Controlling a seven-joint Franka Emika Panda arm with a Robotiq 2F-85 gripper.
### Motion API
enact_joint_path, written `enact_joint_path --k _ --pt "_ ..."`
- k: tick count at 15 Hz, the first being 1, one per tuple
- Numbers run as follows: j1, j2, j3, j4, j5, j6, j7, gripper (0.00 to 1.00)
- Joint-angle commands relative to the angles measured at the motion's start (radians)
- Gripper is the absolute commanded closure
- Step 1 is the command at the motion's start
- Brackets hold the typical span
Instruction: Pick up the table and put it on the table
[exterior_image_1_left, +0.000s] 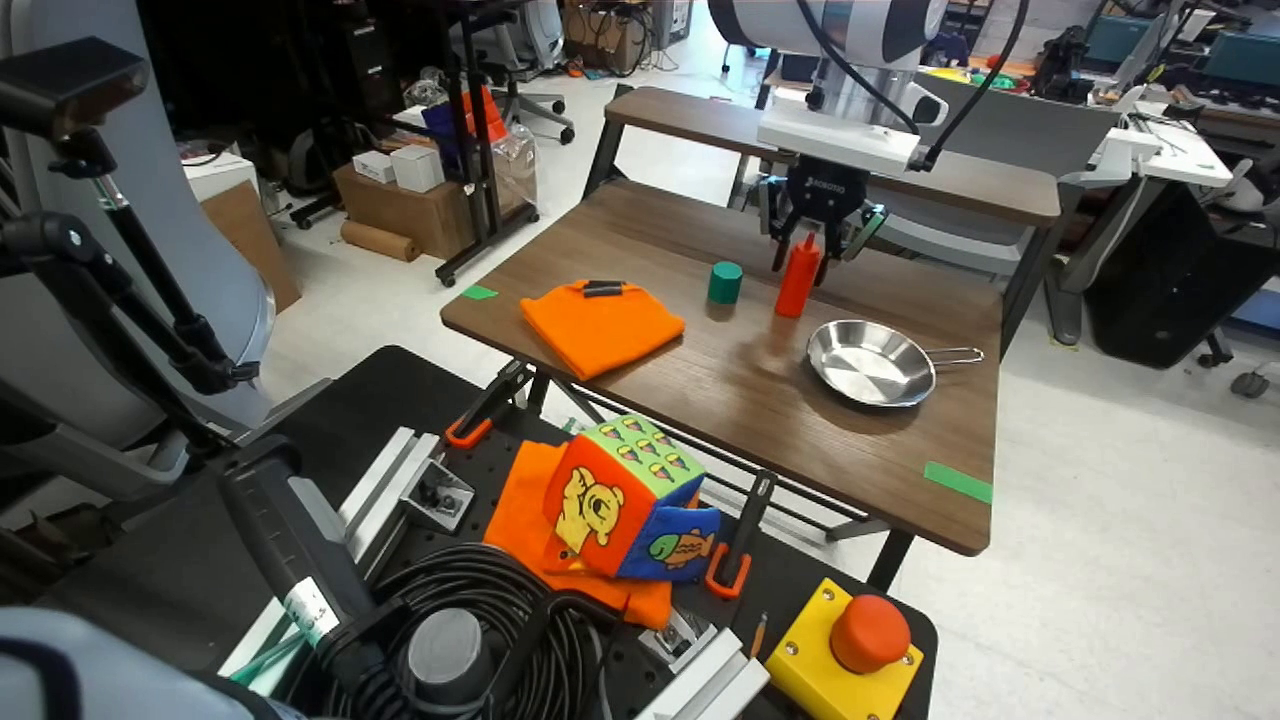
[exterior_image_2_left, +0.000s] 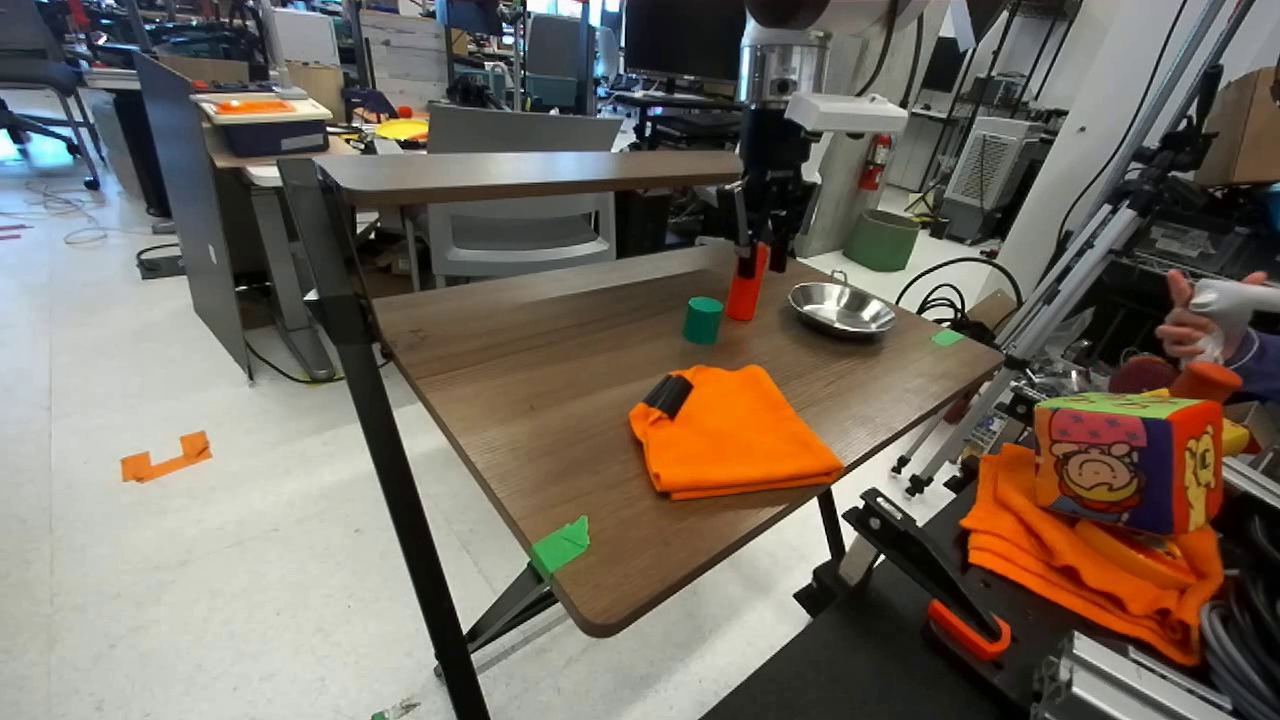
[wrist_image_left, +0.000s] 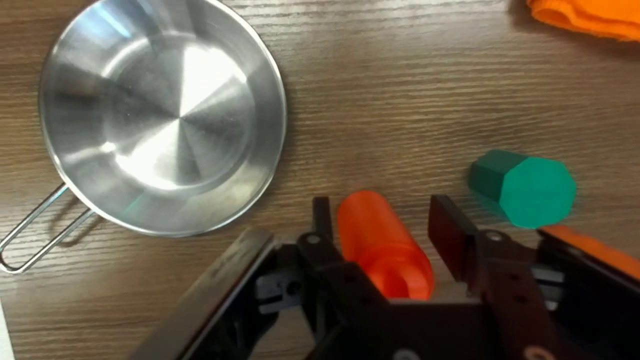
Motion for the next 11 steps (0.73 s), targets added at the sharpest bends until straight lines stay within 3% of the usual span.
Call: enact_joint_path --k 1,3,6,8,11 --pt "0.003 -0.084 -0.003 -0.061 -0.007 -0.067 -0.013 0.16" --pt "-0.002 -0.167 0.004 -0.139 -0.002 -0.092 -0.033 0.01" --pt "0.005 -0.326 -0.02 -0.289 -0.009 -0.158 0.023 0.0" --pt "0.017 -0.425 -0.06 -0.393 -0.045 -0.192 0.128 0.0" --pt "-0.004 -0.54 -0.107 -0.569 -0.096 -0.143 0.244 0.0"
